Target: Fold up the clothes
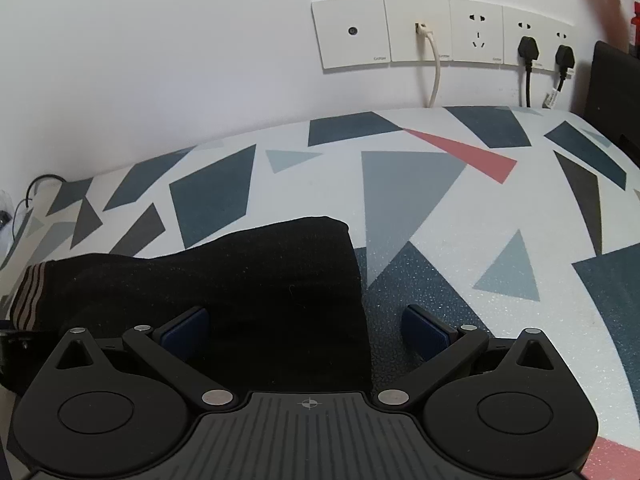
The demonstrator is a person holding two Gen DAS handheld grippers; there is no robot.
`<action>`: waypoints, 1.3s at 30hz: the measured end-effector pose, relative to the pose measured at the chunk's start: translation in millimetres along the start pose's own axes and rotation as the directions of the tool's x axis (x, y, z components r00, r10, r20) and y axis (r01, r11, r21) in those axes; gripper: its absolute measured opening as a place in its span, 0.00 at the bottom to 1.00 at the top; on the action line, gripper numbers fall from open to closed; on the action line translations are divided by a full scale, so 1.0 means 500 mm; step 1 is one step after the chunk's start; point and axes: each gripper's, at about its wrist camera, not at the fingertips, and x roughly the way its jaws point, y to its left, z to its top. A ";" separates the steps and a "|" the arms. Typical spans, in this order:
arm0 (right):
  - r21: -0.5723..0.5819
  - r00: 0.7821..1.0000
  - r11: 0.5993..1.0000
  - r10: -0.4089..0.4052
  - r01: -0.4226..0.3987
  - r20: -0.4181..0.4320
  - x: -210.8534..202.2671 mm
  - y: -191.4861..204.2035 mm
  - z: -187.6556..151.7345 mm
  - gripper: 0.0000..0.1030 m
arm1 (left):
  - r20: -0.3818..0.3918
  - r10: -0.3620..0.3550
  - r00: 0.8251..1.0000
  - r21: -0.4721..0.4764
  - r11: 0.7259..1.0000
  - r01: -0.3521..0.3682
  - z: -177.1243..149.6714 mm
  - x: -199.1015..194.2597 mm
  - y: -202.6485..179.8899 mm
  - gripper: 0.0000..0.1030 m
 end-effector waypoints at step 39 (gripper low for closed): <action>0.037 0.946 0.948 0.313 -0.317 0.082 -0.116 0.092 -0.003 0.14 | 0.222 -0.096 0.970 -0.221 0.964 0.146 -0.099 -0.160 0.096 0.21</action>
